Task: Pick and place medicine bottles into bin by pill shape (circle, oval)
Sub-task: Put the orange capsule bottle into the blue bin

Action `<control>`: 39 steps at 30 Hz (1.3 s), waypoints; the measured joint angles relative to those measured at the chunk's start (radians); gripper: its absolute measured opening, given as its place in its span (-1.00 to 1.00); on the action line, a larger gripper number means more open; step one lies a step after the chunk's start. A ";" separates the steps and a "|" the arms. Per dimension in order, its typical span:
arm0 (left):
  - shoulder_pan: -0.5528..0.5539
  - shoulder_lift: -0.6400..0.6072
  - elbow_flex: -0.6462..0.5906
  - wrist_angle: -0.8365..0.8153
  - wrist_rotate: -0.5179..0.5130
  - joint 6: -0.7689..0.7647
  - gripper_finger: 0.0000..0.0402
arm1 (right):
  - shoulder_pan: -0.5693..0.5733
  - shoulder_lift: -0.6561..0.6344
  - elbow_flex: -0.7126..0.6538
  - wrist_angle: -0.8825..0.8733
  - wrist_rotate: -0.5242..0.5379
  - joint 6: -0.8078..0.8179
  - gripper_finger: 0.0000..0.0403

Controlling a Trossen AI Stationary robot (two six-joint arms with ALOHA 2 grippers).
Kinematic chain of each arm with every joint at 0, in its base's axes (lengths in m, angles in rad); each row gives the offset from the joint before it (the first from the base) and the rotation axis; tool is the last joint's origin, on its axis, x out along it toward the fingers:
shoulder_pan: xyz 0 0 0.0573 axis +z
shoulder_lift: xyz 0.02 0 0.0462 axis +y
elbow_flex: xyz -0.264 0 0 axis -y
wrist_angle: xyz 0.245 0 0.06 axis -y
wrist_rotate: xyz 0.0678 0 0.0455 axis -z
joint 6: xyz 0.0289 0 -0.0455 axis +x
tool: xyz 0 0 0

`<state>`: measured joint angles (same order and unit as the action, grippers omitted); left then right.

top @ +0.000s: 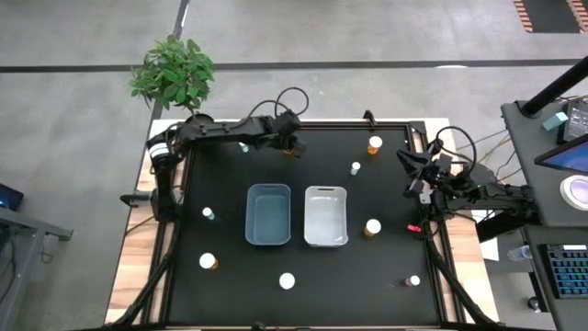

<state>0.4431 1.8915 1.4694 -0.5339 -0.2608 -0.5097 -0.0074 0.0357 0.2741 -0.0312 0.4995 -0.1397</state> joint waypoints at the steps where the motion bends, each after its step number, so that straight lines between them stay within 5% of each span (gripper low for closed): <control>1: 0.001 0.003 0.001 0.003 -0.001 -0.004 -0.49 | 0.000 0.000 0.000 0.000 0.000 0.000 -0.86; 8: 0.000 0.002 -0.002 0.002 -0.079 -0.007 0.06 | 0.000 0.000 0.000 -0.001 0.000 0.000 -0.86; 13: 0.001 0.018 -0.002 0.007 -0.095 -0.009 0.22 | 0.000 0.000 0.000 -0.001 0.000 -0.001 -0.86; 28: 0.002 0.098 -0.003 0.055 -0.104 -0.009 0.23 | 0.000 0.000 0.000 -0.003 0.000 -0.004 -0.86; 39: -0.011 0.096 -0.003 0.052 -0.106 -0.009 -0.06 | 0.000 0.000 0.000 -0.003 0.000 -0.010 -0.86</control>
<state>0.4316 1.9877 1.4662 -0.4820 -0.3672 -0.5182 -0.0074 0.0357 0.2741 -0.0341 0.4995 -0.1501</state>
